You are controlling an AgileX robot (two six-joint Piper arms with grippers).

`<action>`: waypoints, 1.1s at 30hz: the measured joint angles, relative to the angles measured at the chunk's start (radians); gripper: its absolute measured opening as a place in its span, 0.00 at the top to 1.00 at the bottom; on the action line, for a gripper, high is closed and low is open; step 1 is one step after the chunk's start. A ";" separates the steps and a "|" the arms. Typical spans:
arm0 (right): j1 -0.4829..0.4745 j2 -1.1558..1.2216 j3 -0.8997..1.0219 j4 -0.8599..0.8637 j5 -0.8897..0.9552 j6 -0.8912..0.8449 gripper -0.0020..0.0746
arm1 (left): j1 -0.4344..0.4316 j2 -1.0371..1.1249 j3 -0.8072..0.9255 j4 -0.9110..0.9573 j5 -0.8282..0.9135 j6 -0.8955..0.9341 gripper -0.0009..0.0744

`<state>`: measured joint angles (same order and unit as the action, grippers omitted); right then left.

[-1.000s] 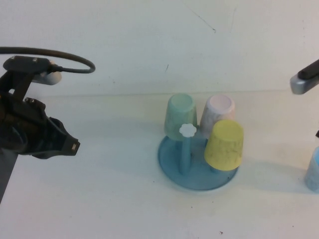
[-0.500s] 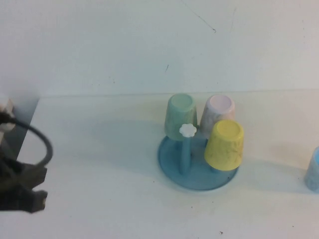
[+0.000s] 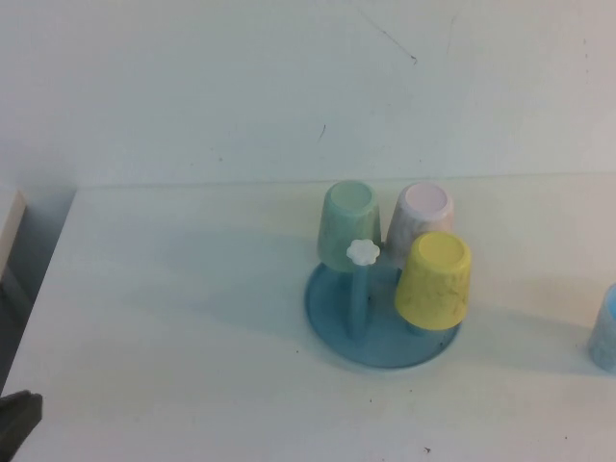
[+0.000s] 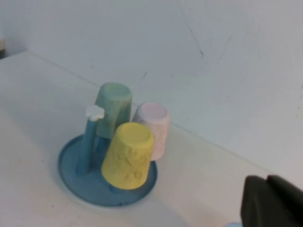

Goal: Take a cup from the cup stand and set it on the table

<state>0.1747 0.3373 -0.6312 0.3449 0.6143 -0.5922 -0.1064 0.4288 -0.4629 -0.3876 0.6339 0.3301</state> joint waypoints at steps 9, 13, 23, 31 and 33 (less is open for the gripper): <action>0.000 -0.001 0.000 0.019 0.079 -0.005 0.98 | 0.000 -0.162 0.125 0.193 -0.092 -0.071 0.99; 0.000 -0.001 0.000 0.019 0.130 -0.007 0.98 | 0.000 -0.164 0.176 0.204 -0.078 -0.074 0.99; 0.000 -0.001 0.000 0.019 0.207 -0.007 0.98 | 0.000 -0.165 0.260 0.205 -0.068 -0.074 0.99; 0.000 -0.001 0.000 0.019 0.264 -0.011 0.98 | 0.000 -0.165 0.271 0.205 -0.072 -0.074 0.99; 0.000 -0.001 0.000 0.007 0.268 -0.014 0.98 | 0.000 -0.165 0.271 0.205 -0.074 -0.074 0.99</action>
<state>0.1747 0.3365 -0.6312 0.3522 0.8826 -0.6057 -0.1064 0.2635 -0.1918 -0.1827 0.5597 0.2565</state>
